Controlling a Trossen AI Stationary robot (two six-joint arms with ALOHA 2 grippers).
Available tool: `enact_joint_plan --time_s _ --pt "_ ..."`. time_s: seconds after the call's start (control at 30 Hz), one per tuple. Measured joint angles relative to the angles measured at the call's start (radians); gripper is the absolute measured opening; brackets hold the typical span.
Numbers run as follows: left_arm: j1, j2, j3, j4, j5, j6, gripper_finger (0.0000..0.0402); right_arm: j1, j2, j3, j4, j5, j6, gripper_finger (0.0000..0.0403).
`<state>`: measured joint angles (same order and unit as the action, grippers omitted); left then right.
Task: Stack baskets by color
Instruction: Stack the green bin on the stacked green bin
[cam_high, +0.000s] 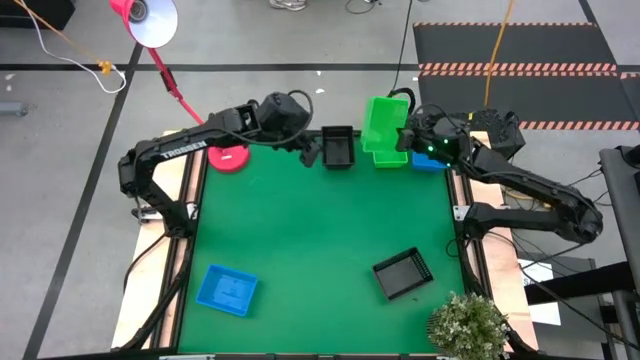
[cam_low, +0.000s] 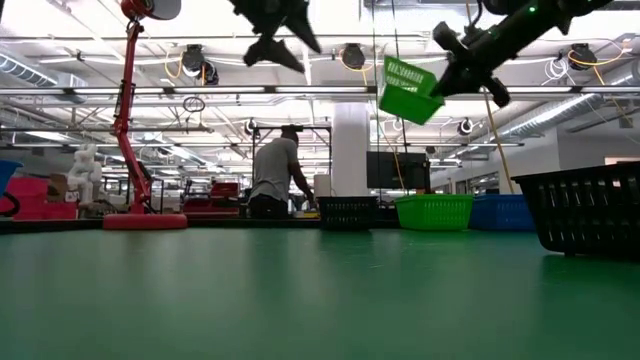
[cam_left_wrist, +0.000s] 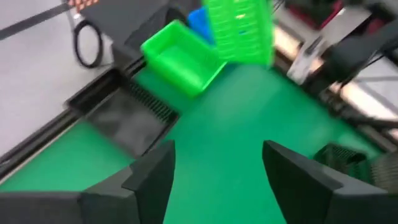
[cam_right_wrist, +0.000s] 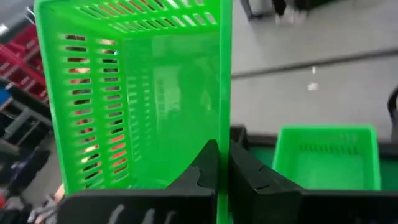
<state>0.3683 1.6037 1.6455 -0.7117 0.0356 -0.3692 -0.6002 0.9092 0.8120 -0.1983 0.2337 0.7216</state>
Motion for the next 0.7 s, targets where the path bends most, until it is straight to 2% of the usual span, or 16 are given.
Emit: enact_joint_plan --time_s 0.13,0.27,0.5,0.7 --pt "0.02 0.0 0.0 -0.134 -0.006 0.05 0.0219 -0.078 -0.006 0.036 -0.13 -0.079 0.026 0.0002" --pt "0.027 0.016 0.0 -0.185 -0.006 0.084 0.0203 -0.166 0.061 0.141 -0.255 -0.181 -0.047 0.0001" --pt "0.031 0.016 -0.044 -0.14 -0.007 0.049 0.0187 -0.306 0.243 0.312 -0.354 -0.403 -0.186 0.0004" --pt "0.022 0.016 -0.071 -0.138 -0.009 -0.001 0.0186 -0.375 0.359 0.336 -0.35 -0.548 -0.116 0.0009"
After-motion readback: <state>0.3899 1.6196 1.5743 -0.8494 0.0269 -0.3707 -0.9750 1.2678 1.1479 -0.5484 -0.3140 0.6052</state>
